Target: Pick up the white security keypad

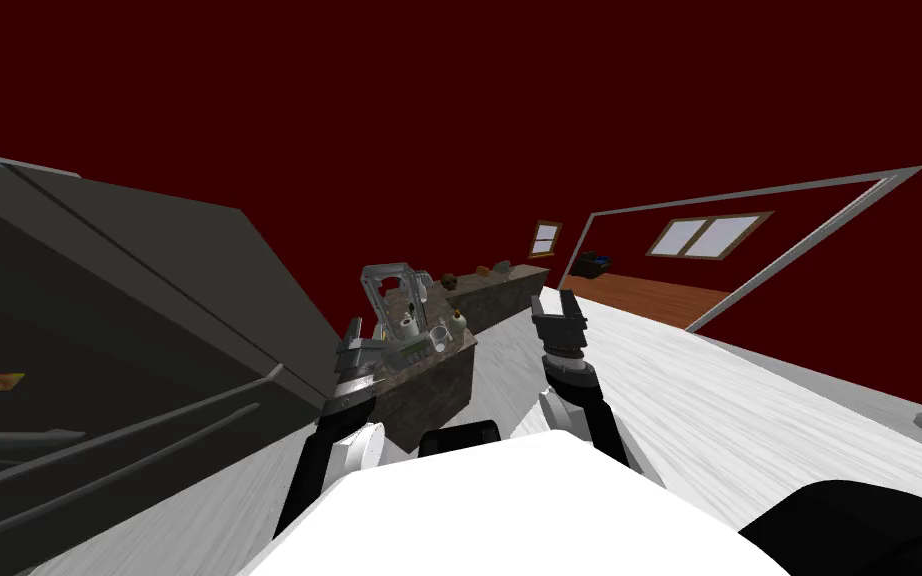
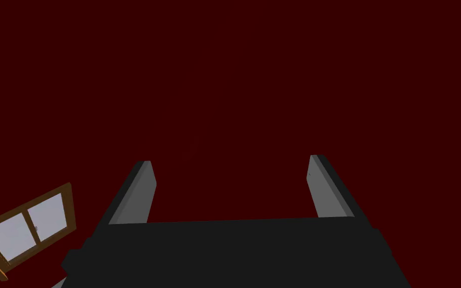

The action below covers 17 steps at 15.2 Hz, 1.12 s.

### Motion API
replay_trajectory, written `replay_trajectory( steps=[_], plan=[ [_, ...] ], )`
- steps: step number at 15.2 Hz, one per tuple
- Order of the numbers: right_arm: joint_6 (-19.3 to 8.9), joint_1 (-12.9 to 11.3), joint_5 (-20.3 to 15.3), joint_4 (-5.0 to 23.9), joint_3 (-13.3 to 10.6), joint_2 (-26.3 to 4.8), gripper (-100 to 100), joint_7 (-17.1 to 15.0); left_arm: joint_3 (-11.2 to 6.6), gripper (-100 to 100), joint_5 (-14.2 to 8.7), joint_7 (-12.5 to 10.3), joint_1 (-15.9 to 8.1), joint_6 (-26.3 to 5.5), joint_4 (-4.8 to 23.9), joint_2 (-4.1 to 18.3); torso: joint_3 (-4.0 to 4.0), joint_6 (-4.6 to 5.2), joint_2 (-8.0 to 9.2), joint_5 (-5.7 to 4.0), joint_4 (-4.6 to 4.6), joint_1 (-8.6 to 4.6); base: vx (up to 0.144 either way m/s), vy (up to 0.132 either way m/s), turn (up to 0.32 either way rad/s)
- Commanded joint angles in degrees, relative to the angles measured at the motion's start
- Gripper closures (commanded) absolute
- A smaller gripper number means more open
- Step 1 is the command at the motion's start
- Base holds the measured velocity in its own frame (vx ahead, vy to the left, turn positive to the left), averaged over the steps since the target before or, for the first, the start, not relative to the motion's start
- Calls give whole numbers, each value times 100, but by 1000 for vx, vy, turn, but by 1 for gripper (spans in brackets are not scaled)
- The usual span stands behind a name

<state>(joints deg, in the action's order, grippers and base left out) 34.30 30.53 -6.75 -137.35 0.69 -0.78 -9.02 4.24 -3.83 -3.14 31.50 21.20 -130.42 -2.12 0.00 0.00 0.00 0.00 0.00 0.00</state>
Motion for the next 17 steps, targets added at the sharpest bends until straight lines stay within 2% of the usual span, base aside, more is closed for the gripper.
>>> replay_trajectory(
  steps=[1, 2, 3, 5, 6, 8, 9, 10, 11, 12, 14, 15, 16, 17],
  plan=[
    [0, 0, 0, 0, 0, 0, 0, 0, -61, -100, -58, -25, 35, -90, 7, 234, 0, 0, 0, 0, 0, 0, -2, 5, -31],
    [0, 0, 0, 0, 0, 0, 0, 0, -122, -100, -117, -50, 70, -183, 15, 365, 0, 0, 1, 0, 0, 3, -6, 14, -71],
    [0, 0, 0, 0, 0, 0, 0, 0, -122, -100, -117, -50, 70, -183, 15, 405, 1, 1, 3, 1, 0, 7, -7, 17, -55],
    [0, 0, 0, 0, 0, 0, 0, 0, -299, -100, -291, -125, 173, -454, 37, 728, 2, 1, 4, 2, 1, 11, -12, 23, -89],
    [0, -1, 0, 0, 0, 0, 0, 0, -299, -100, -291, -125, 173, -454, 37, 755, 3, 1, 6, 3, 1, 15, -23, 27, -79],
    [0, 0, 0, 0, 0, 0, 0, 0, -541, -100, -533, -230, 315, -762, 69, 1070, 5, 0, 10, 3, 2, 16, -25, 30, -104],
    [0, -1, 0, 0, 0, 0, 0, 0, -541, -100, -533, -230, 315, -832, 69, 1082, 7, 1, 13, 4, 2, 18, -26, 32, -99],
    [0, -1, 0, 0, 0, 0, 0, 0, -683, -100, -678, -292, 400, -993, 87, 1236, 7, 1, 12, 4, 3, 18, -25, 27, -104],
    [0, -1, 0, 0, 0, 0, 0, 0, -683, -100, -678, -292, 400, -1057, 87, 1236, 7, 1, 13, 4, 2, 18, -21, 26, -82],
    [0, -1, 0, 0, 0, 0, 0, 0, -836, -100, -836, -361, 492, -1197, 108, 1384, 6, 1, 11, 4, 2, 17, -22, 21, -104],
    [0, 0, 0, 0, 0, 0, 0, 0, -836, -100, -836, -361, 492, -1304, 108, 1384, 6, 0, 10, 3, 2, 15, -15, 17, -62],
    [0, 0, 0, 0, 0, 0, 0, 0, -1001, -100, -1008, -435, 591, -1525, 130, 1525, 5, 0, 8, 3, 2, 11, -10, 6, -71],
    [0, 0, 0, 0, 0, 0, 0, 0, -1001, -100, -1008, -435, 591, -1571, 130, 1525, 4, 1, 6, 2, 1, 8, -13, 8, -89],
    [0, 0, 0, 0, 0, 0, 0, 0, -1175, -100, -1192, -515, 697, -1760, 154, 1660, 3, 1, 6, 2, 1, 8, -22, 9, -179]
  ],
)
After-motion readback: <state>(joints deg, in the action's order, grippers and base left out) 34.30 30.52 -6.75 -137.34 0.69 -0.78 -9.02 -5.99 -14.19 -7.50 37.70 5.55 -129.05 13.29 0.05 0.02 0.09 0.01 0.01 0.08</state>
